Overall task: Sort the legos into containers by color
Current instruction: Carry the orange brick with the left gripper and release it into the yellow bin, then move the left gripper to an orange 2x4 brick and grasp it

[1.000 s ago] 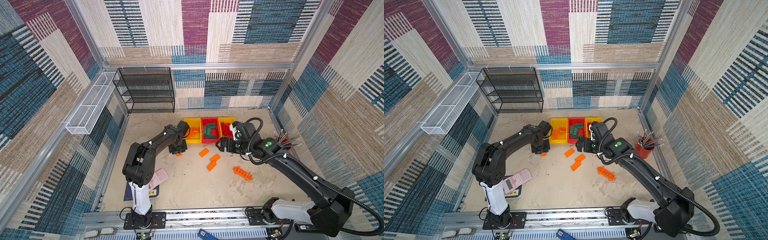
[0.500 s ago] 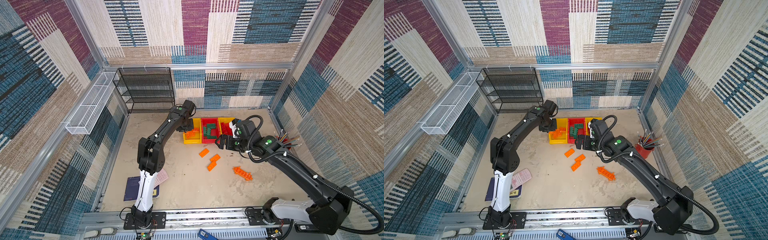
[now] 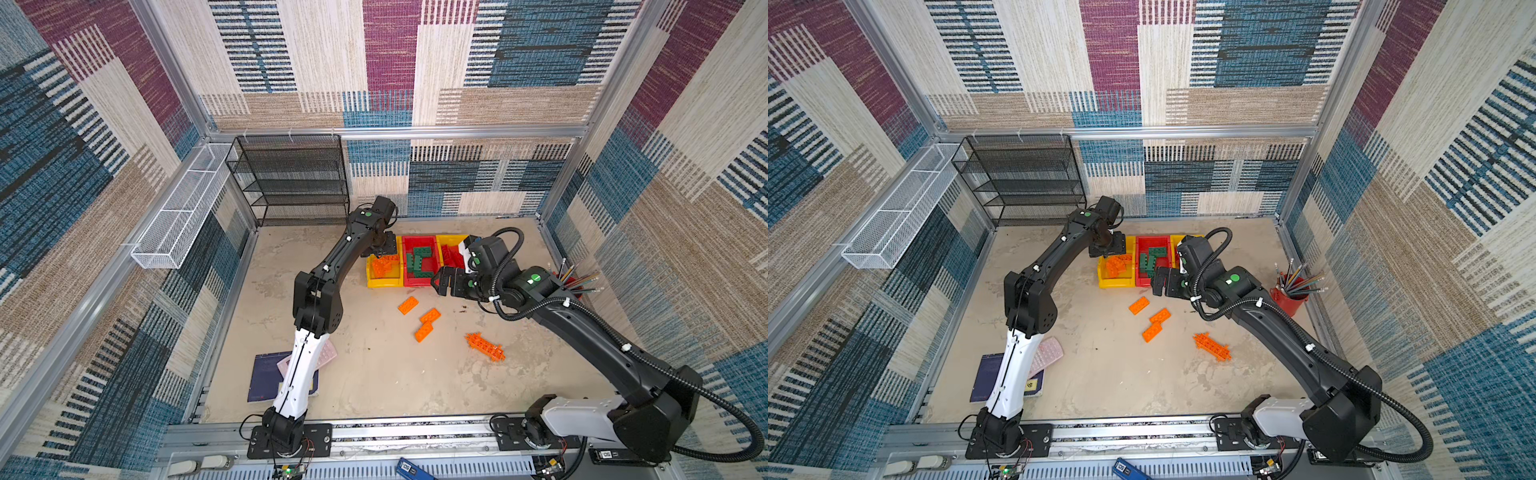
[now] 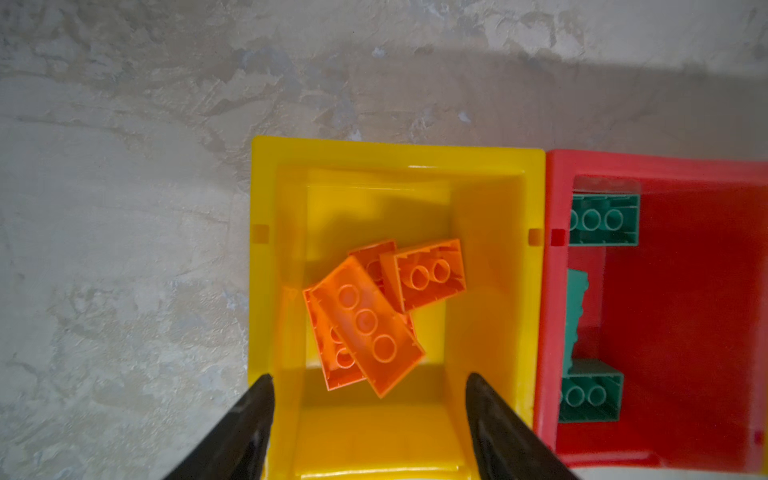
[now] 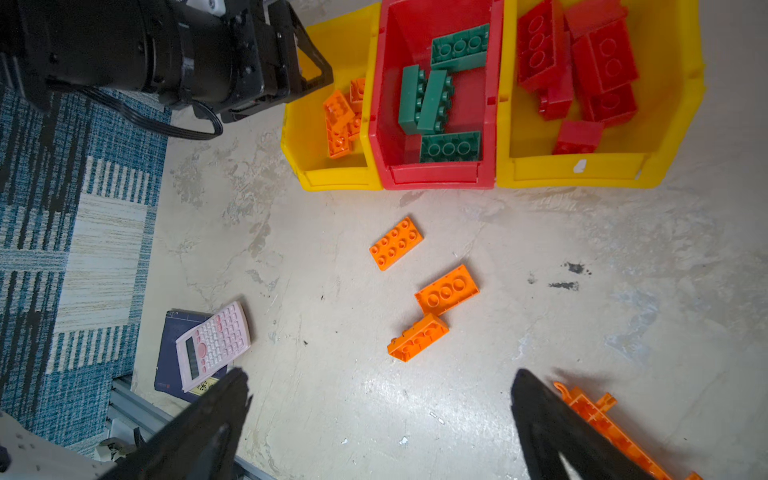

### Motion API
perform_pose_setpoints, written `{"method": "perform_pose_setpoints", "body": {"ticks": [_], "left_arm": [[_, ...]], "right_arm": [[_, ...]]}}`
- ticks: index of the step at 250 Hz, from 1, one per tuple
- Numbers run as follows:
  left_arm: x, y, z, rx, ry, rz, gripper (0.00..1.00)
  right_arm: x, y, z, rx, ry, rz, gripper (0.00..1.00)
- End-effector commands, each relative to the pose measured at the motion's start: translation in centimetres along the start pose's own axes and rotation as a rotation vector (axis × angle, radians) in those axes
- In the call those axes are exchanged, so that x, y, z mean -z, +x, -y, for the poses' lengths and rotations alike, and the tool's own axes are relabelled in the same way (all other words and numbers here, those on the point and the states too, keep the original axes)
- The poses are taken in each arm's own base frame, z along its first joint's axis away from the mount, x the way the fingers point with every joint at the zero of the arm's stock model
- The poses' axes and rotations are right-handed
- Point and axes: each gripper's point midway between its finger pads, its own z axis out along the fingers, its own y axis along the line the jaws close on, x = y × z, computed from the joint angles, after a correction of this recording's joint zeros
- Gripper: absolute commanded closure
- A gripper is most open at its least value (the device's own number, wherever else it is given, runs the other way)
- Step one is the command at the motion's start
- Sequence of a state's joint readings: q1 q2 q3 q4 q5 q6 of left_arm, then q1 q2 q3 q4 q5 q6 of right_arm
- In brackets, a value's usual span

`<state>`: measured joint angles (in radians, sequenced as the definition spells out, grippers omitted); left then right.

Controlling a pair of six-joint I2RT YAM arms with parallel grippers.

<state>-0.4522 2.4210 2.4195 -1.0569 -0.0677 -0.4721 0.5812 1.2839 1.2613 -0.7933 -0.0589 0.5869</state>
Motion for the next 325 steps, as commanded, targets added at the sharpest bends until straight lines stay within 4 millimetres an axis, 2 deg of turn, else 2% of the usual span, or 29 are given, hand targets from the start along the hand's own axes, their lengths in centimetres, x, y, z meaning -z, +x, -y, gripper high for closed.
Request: {"method": "perform_pose_setpoints", "body": {"ticks": [1,34,63,113,156,186,207,255,294,325], "left_arm": [[1.0,0.3,0.8,-0.039,0.032,0.005,0.27],[2.7,0.9,1.1,-0.112,0.051,0.043,0.27],[4.3,2.5,1.0,-0.169,0.08,0.066,0.27],[6.1,6.8,0.7,-0.242,0.122,0.074,0.27],[6.7,11.2,2.4,-0.379,0.167,0.069,0.27],[6.3,13.6,3.6,-0.491,0.165,0.047,0.27],[5.5,14.4,4.2,-0.533,0.165,0.03,0.27],[3.4,15.2,4.8,-0.617,0.128,0.011,0.28],[1.2,15.7,5.3,-0.653,0.119,-0.024,0.29],[0.3,15.8,5.8,-0.668,0.116,-0.03,0.29]], "right_arm": [[0.5,0.1,0.3,-0.029,0.012,0.012,0.0],[0.9,0.6,0.5,-0.043,0.0,0.007,0.0],[1.1,1.3,0.7,-0.051,-0.01,0.001,0.0],[2.0,2.4,1.1,-0.076,-0.034,0.005,0.01],[2.6,3.6,1.4,-0.091,-0.053,-0.008,0.0],[3.2,4.0,1.4,-0.103,-0.067,-0.01,0.0],[3.8,4.1,1.5,-0.112,-0.071,-0.002,0.0],[5.5,4.1,1.7,-0.143,-0.086,0.035,0.0],[5.9,4.7,2.1,-0.151,-0.071,0.024,0.0],[6.4,4.7,2.4,-0.156,-0.059,0.032,0.01]]}}
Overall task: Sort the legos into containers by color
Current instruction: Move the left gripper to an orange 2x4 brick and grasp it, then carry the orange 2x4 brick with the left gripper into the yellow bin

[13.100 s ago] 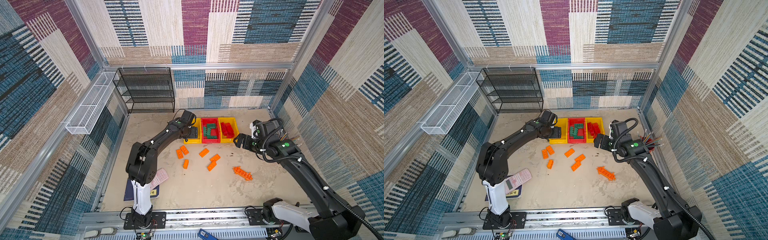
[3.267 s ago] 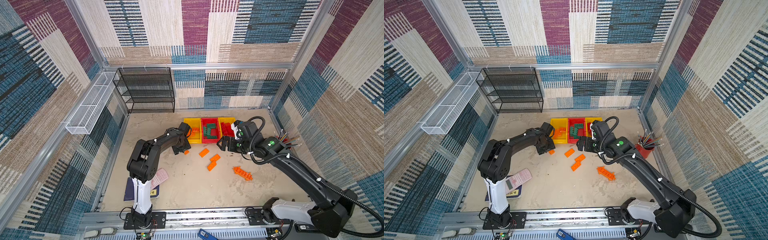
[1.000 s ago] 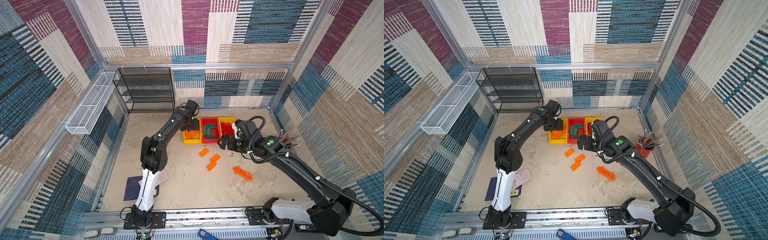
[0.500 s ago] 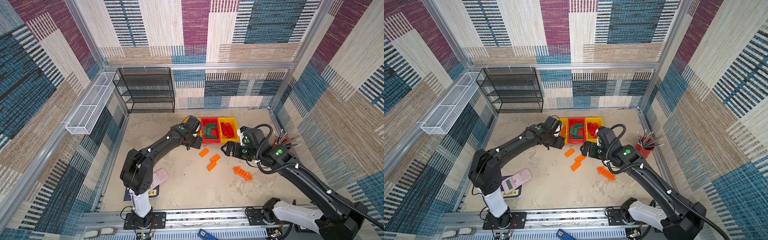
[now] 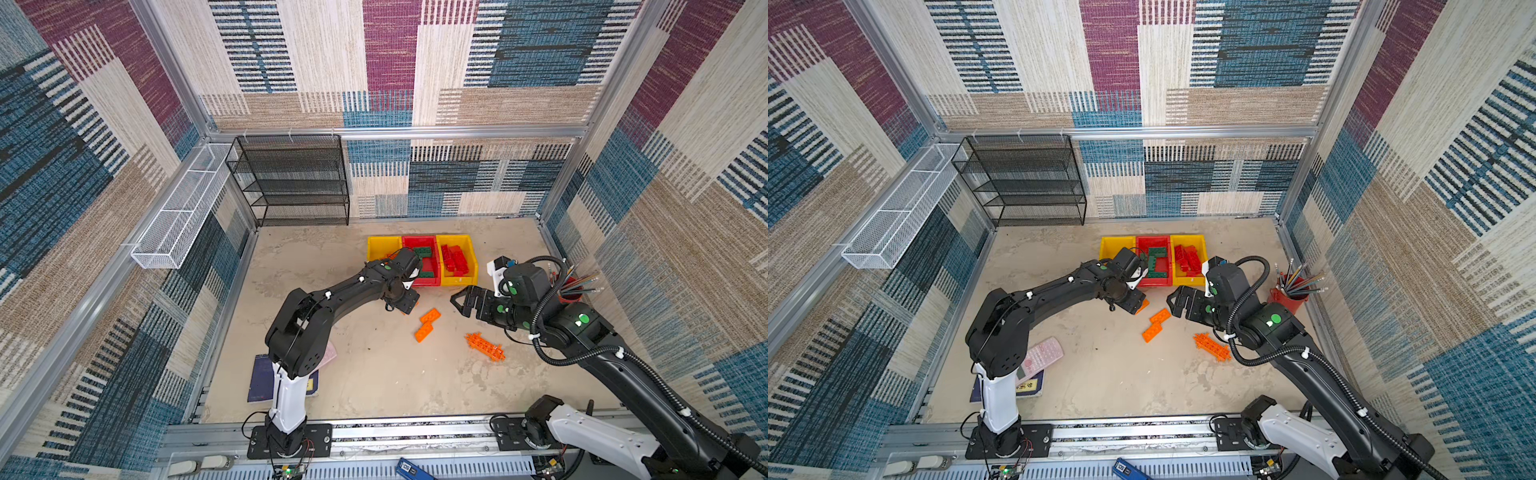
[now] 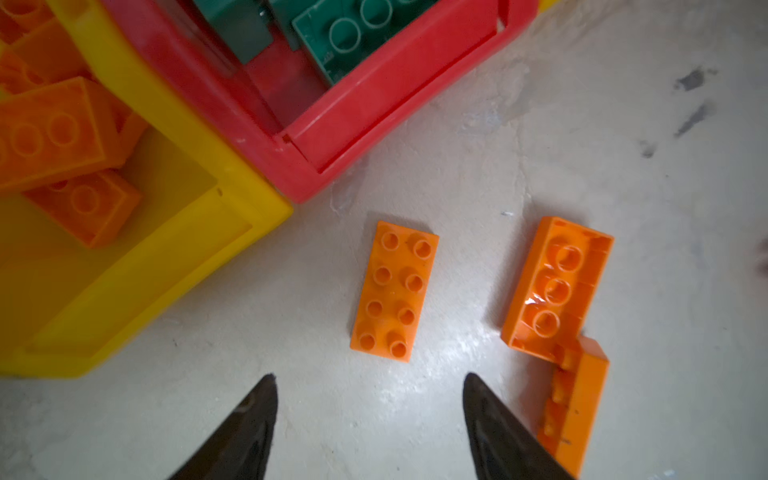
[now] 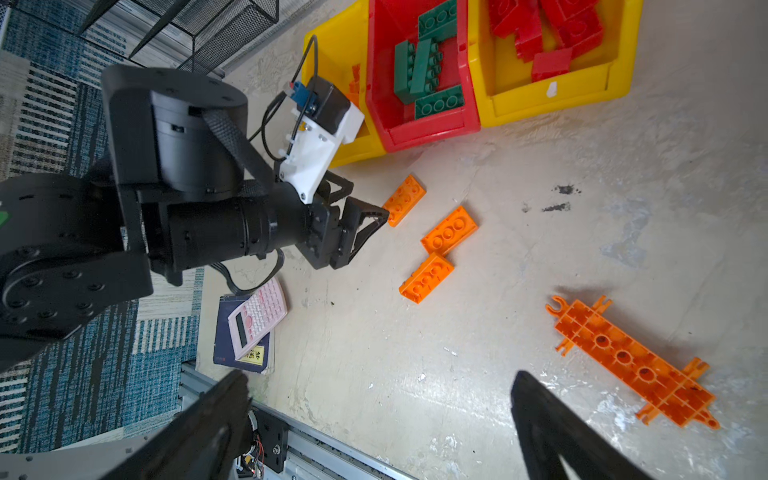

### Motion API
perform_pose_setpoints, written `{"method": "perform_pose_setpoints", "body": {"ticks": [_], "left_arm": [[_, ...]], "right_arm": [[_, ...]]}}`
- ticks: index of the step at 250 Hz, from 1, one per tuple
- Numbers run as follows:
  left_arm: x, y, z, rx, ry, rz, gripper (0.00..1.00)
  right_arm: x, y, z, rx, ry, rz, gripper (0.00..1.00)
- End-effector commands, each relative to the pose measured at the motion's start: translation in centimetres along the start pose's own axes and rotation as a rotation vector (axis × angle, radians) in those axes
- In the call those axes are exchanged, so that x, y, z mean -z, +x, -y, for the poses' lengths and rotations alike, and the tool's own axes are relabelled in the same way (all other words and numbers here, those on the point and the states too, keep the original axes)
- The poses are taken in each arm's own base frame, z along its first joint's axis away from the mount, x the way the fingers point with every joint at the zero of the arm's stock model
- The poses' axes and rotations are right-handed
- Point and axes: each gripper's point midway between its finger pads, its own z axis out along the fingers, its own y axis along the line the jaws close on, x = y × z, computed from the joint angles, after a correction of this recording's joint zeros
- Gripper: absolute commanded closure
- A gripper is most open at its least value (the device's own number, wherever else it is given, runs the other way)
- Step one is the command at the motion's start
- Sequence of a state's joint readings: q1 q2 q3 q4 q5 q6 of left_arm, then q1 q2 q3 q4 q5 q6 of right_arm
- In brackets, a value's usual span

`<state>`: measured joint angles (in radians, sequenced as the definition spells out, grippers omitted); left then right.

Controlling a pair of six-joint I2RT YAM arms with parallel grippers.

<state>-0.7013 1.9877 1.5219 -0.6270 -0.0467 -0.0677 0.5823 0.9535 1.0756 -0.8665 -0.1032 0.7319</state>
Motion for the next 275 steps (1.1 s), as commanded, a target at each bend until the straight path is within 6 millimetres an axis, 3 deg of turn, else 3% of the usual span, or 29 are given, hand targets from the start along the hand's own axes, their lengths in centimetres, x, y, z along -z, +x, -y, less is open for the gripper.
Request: {"method": "perform_pose_setpoints", "body": {"ticks": [1,103,184,247,275], "left_arm": [[-0.4,-0.9,0.2,-0.036,-0.005,0.022,0.29],[-3.6,-0.1,0.7,-0.066,0.003,-0.039,0.35],[-4.6,0.8,0.9,-0.081,-0.003,-0.057,0.42],[-4.8,1.5,0.5,-0.103,-0.022,-0.071,0.68],[-3.9,1.6,0.4,-0.092,-0.022,-0.065,0.7]], "right_arm": [[0.5,-0.1,0.4,-0.018,0.022,0.009,0.0],[1.1,-0.2,1.1,-0.057,0.049,0.035,0.0],[0.8,-0.3,1.4,-0.08,0.065,0.039,0.0],[-0.4,-0.8,0.8,-0.063,0.058,0.037,0.0],[-0.6,-0.8,0.7,-0.065,0.054,0.029,0.0]]}}
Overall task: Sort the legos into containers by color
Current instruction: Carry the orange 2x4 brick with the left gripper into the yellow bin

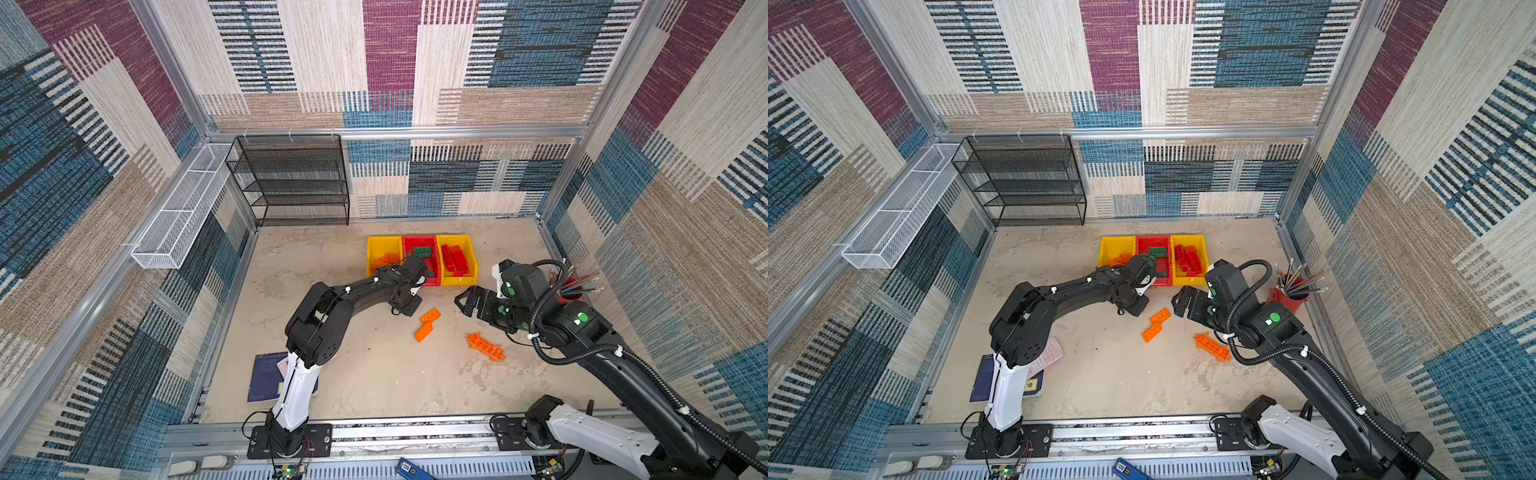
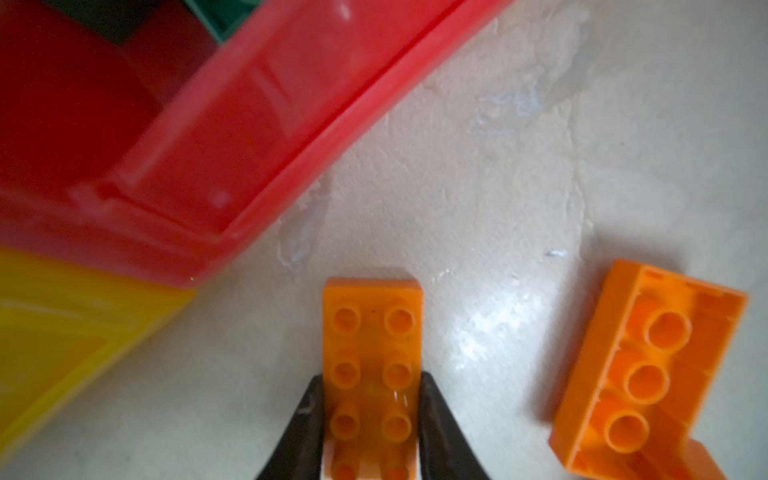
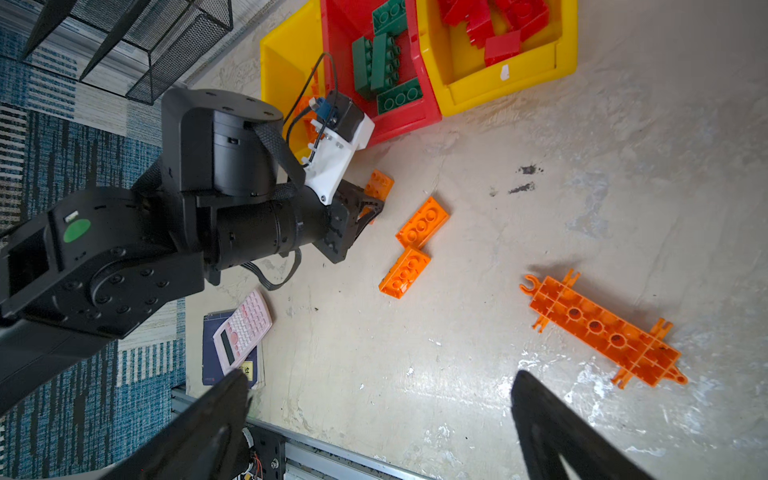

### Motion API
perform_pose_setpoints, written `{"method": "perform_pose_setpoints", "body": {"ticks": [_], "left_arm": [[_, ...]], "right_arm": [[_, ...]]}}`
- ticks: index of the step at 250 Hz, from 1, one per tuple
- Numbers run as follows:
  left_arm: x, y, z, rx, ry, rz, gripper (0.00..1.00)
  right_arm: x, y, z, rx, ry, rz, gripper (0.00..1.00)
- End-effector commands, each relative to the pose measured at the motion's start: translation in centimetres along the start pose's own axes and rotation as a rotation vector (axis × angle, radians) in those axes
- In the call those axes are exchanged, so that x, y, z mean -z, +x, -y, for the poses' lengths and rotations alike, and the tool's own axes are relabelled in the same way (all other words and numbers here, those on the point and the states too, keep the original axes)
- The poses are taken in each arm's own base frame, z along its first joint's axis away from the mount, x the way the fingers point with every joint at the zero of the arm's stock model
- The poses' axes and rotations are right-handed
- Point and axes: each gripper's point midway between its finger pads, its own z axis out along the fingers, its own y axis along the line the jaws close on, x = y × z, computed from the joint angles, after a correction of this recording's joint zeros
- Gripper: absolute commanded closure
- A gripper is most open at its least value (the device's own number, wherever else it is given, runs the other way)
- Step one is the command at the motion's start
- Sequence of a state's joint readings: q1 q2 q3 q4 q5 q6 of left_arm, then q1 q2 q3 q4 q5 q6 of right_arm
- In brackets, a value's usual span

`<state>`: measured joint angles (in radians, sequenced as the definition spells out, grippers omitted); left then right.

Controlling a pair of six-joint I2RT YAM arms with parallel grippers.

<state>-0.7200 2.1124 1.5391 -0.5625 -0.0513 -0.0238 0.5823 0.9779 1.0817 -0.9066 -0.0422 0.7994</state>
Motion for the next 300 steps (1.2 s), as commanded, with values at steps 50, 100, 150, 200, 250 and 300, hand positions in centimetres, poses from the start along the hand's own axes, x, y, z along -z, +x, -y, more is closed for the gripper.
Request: {"method": "perform_pose_setpoints", "body": {"ticks": [50,100,150,200,250,300], "left_arm": [[4.0,0.0,-1.3,0.011,-0.032,0.033,0.71],[9.1,-2.5,-4.2,0.126,-0.048,0.137,0.71],[12.1,-5.7,-9.8,0.336,-0.049,0.229,0.71],[10.9,-8.0,-13.2,0.436,-0.076,0.206,0.69],[8.2,-9.0,-14.6,0.45,-0.098,0.158,0.7],[6.6,-9.7,-16.2,0.479,-0.103,0.146,0.62]], "right_arm": [[-0.1,-0.8,-0.9,0.004,-0.044,0.04,0.0],[-0.3,-1.5,-1.1,0.034,-0.014,0.042,0.0],[-0.6,-2.1,-1.8,0.058,-0.023,0.049,0.01],[-1.1,-2.9,-2.4,0.083,-0.022,0.059,0.0],[-1.2,-3.5,-2.5,0.099,-0.006,0.077,0.0],[-2.1,-4.0,-2.8,0.119,0.006,0.079,0.0]]}}
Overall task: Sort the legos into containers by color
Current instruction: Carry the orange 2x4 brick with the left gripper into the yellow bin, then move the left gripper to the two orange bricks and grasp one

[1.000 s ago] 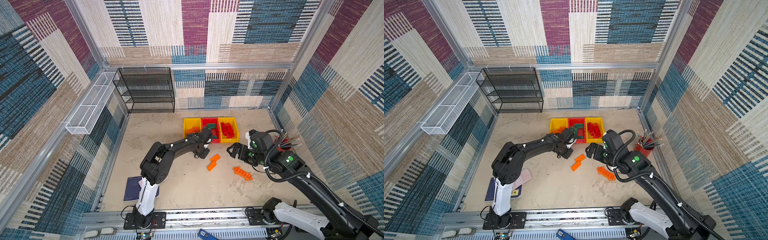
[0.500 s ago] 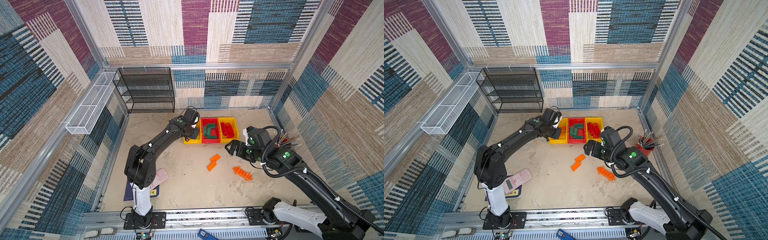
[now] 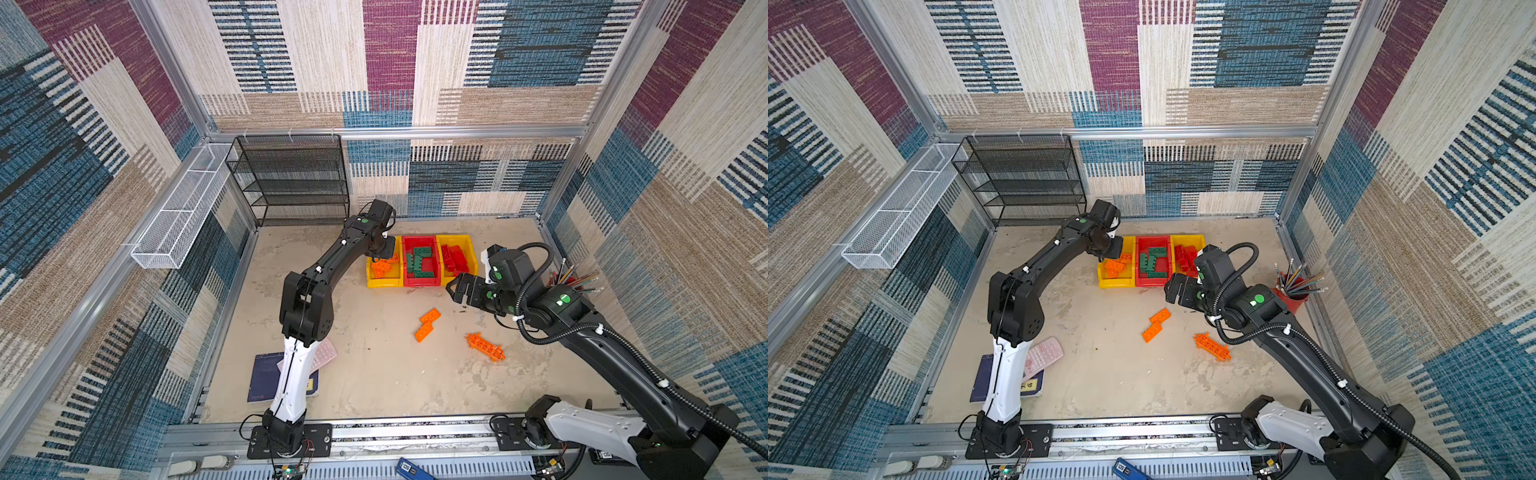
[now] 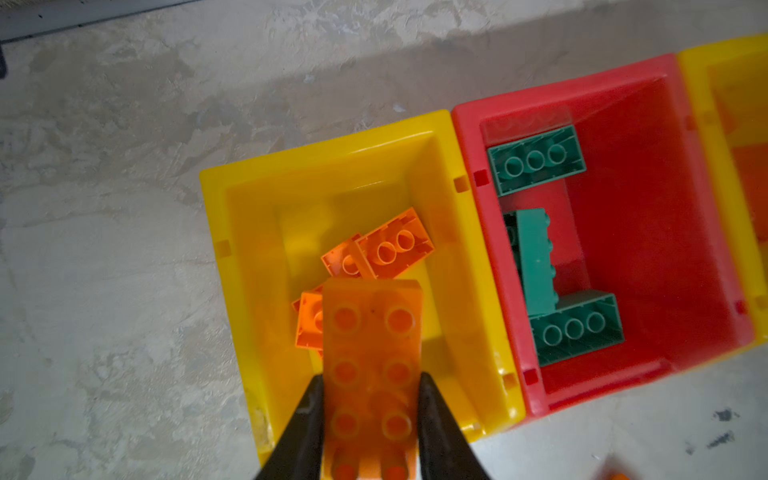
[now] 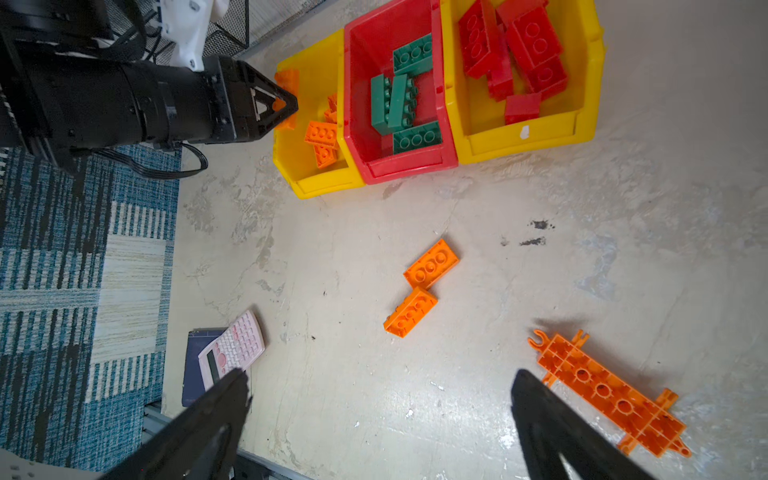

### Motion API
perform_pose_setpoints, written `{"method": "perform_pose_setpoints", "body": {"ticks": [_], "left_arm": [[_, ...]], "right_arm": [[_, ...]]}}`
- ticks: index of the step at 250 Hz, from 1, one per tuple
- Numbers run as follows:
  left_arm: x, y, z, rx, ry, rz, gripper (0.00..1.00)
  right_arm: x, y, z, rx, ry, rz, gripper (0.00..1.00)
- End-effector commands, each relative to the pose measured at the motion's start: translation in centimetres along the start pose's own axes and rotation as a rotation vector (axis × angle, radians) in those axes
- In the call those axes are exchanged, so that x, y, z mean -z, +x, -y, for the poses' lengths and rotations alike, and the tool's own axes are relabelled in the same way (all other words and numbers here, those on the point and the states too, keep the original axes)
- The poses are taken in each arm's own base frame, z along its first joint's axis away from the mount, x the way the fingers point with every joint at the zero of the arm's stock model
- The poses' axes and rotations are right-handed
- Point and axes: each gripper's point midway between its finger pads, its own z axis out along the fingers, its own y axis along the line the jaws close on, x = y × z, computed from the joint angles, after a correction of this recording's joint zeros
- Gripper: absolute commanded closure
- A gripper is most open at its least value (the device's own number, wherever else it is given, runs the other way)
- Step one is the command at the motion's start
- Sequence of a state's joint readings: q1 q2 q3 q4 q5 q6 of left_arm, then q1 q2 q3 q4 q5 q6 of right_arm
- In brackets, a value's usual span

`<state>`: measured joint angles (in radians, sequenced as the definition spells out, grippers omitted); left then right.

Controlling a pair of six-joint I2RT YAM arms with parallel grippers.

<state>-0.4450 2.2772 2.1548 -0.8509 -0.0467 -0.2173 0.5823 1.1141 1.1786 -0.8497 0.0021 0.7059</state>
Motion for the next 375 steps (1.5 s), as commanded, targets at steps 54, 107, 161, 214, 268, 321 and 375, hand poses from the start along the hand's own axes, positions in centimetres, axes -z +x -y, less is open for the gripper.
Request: {"method": "perform_pose_setpoints", "body": {"ticks": [54,107,161,214,268,321,375], "left_arm": [[-0.5,-1.6,-0.7,-0.007,-0.004,-0.011,0.29],[1.9,-1.0,0.9,-0.042,0.078,0.015,0.29],[4.7,4.0,1.9,-0.091,0.108,0.014,0.29],[6.5,10.5,4.8,-0.202,0.178,0.0,0.28],[8.8,15.5,9.7,-0.29,0.288,-0.019,0.28],[8.6,18.7,12.4,-0.331,0.323,-0.058,0.28],[6.6,19.8,14.0,-0.39,0.338,-0.09,0.29]], "right_arm": [[-1.9,-1.9,-1.8,0.073,-0.012,0.013,0.0],[-3.0,-1.9,-2.1,0.101,-0.011,-0.013,0.0],[-3.4,-0.3,-0.6,0.08,0.024,-0.047,0.0],[-3.1,1.7,1.3,0.048,0.051,-0.075,0.0],[-2.5,3.4,3.8,0.016,0.123,-0.094,0.0],[-0.6,4.5,5.3,-0.044,0.146,-0.082,0.0],[1.0,5.4,5.8,-0.104,0.121,-0.071,0.01]]}}
